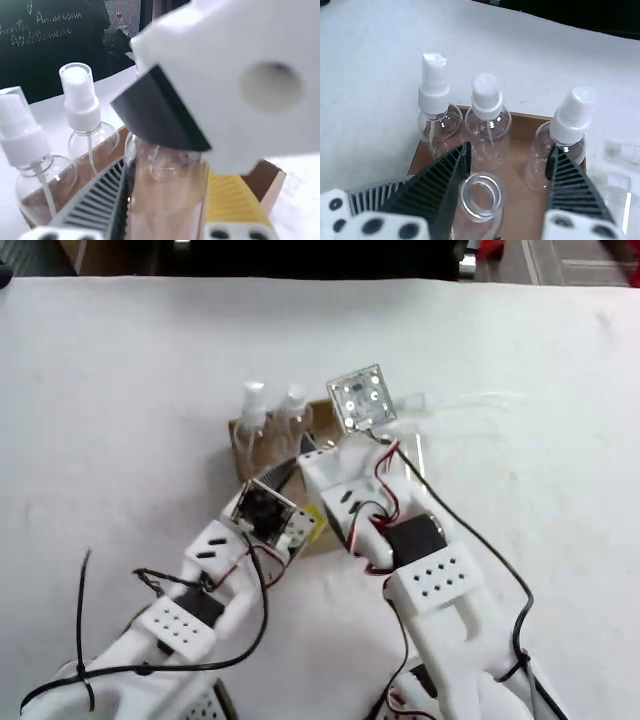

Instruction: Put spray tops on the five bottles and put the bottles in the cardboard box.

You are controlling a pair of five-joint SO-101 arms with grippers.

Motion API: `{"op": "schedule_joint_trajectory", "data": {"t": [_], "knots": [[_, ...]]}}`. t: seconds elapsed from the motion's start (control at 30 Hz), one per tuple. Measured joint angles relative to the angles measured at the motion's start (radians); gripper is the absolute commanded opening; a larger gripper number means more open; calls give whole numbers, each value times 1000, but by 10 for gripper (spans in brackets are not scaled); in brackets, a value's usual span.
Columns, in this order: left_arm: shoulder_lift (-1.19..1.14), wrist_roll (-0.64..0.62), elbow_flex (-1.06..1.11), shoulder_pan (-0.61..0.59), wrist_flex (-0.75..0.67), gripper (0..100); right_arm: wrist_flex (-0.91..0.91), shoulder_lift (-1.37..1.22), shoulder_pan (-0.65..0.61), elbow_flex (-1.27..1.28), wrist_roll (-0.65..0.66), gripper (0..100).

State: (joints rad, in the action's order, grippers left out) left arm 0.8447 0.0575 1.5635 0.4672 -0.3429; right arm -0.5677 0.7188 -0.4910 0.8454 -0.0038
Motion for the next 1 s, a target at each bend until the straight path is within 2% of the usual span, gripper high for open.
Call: {"op": "schedule_joint_trajectory", "data": {"t": [0.23,0.4,0.57,0.83,1.0], "knots": [[0,0,0,0,0,24,0,0,0,0,-14,14],[0,0,0,0,0,32,3,0,6,0,-14,17],[0,-2,0,11,0,137,0,0,8,0,-14,17],[0,-3,0,11,0,122,0,0,11,0,-14,17],[8,-3,0,11,5,232,-2,41,11,3,-12,17]]}}
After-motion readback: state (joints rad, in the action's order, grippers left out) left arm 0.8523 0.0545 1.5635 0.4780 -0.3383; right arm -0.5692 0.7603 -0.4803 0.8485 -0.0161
